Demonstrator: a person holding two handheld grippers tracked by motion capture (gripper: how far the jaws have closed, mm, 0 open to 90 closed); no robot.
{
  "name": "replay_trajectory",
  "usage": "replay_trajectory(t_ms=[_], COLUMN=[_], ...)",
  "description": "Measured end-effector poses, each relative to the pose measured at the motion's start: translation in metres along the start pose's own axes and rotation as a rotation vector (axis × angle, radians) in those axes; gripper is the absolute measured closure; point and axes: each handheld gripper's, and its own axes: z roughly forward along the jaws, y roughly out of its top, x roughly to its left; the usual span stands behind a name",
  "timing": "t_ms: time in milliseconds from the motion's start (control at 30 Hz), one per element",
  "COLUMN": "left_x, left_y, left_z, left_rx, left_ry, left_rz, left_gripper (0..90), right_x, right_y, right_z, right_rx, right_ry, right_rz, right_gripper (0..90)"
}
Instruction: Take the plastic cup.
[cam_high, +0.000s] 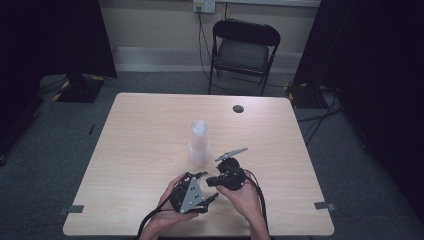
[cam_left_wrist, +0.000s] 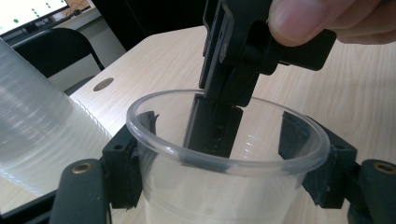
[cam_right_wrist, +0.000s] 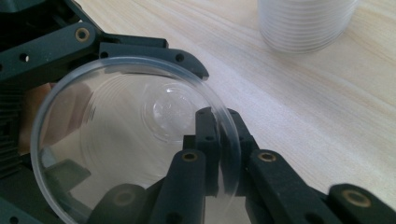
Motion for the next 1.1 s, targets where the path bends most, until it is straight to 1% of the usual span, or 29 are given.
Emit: replay_trajectory(t_ms=[100, 200, 267, 300, 333, 367, 433, 500, 533, 567, 600, 633, 667, 700, 733, 767, 833, 900, 933, 967, 1000, 1033, 1100], left_x=[0.001, 0.002, 0.004, 0.005, 0.006, 0.006, 0.007, 0.007, 0.008, 0.008, 0.008, 0.007, 0.007, 0.008, 0.008, 0.008, 0.009, 0.008, 0.009, 0.009, 0.010, 0.011, 0.012], left_y=[0.000, 0.000, 0.001, 0.000, 0.000, 0.000, 0.000, 0.000, 0.000, -0.001, -0.001, -0.001, -0.001, -0.002, -0.002, -0.002, -0.003, -0.005, -0.006, -0.007, -0.008, -0.008, -0.008], left_z=[0.000, -0.001, -0.002, -0.003, -0.004, -0.004, -0.004, -0.004, -0.005, -0.005, -0.005, -0.004, -0.004, -0.004, -0.004, -0.004, -0.005, -0.004, -0.003, -0.003, -0.004, -0.004, -0.005], left_rx=[-0.020, -0.026, -0.037, -0.030, -0.031, -0.031, -0.038, -0.045, -0.038, -0.039, -0.036, -0.043, -0.043, -0.041, -0.041, -0.043, -0.052, -0.057, -0.050, -0.045, -0.038, -0.045, -0.038], left_ry=[0.006, 0.007, 0.013, 0.015, 0.015, 0.013, 0.020, 0.021, 0.024, 0.025, 0.027, 0.028, 0.028, 0.025, 0.025, 0.024, 0.022, 0.019, 0.022, 0.031, 0.029, 0.030, 0.034], left_rz=[-0.036, -0.047, -0.075, -0.078, -0.086, -0.085, -0.108, -0.119, -0.111, -0.115, -0.123, -0.139, -0.139, -0.147, -0.147, -0.166, -0.176, -0.192, -0.191, -0.201, -0.198, -0.213, -0.215], left_gripper=[29.7, 29.7, 29.5, 29.4, 29.4, 29.4, 29.4, 29.4, 29.3, 29.3, 29.3, 29.3, 29.3, 29.3, 29.3, 29.3, 29.3, 29.0, 29.0, 29.0, 29.0, 29.0, 29.0], right_x=[0.001, 0.002, 0.002, 0.002, 0.003, 0.003, 0.003, 0.003, 0.003, 0.003, 0.003, 0.003, 0.003, 0.002, 0.002, 0.001, 0.001, 0.001, 0.001, 0.001, 0.002, 0.002, 0.001], right_y=[0.000, -0.001, -0.001, -0.001, -0.001, -0.001, -0.001, -0.002, -0.002, -0.002, -0.002, -0.003, -0.003, -0.004, -0.005, -0.006, -0.007, -0.008, -0.008, -0.009, -0.009, -0.010, -0.011], right_z=[0.002, 0.002, 0.001, 0.001, 0.000, -0.001, -0.003, -0.004, -0.005, -0.006, -0.006, -0.007, -0.007, -0.007, -0.008, -0.009, -0.010, -0.011, -0.011, -0.011, -0.012, -0.012, -0.012], right_rx=[0.006, -0.011, -0.020, -0.028, -0.034, -0.042, -0.058, -0.073, -0.081, -0.090, -0.093, -0.101, -0.101, -0.122, -0.128, -0.137, -0.155, -0.172, -0.181, -0.179, -0.183, -0.191, -0.211], right_ry=[-0.008, -0.014, -0.011, -0.009, -0.010, -0.013, -0.011, -0.014, -0.015, -0.019, -0.025, -0.021, -0.021, -0.024, -0.023, -0.016, -0.011, -0.003, 0.000, -0.002, -0.002, 0.002, 0.003], right_rz=[-0.011, -0.010, -0.010, -0.011, -0.010, -0.008, -0.009, -0.003, -0.004, -0.007, -0.009, -0.006, -0.006, -0.003, 0.002, 0.001, 0.003, -0.001, -0.004, -0.005, -0.010, -0.010, -0.012], right_gripper=[83.6, 80.3, 78.5, 77.8, 76.8, 76.5, 75.1, 73.8, 72.5, 71.6, 71.5, 70.6, 70.6, 68.3, 68.2, 67.5, 65.8, 62.0, 60.3, 60.2, 59.6, 59.2, 57.8])
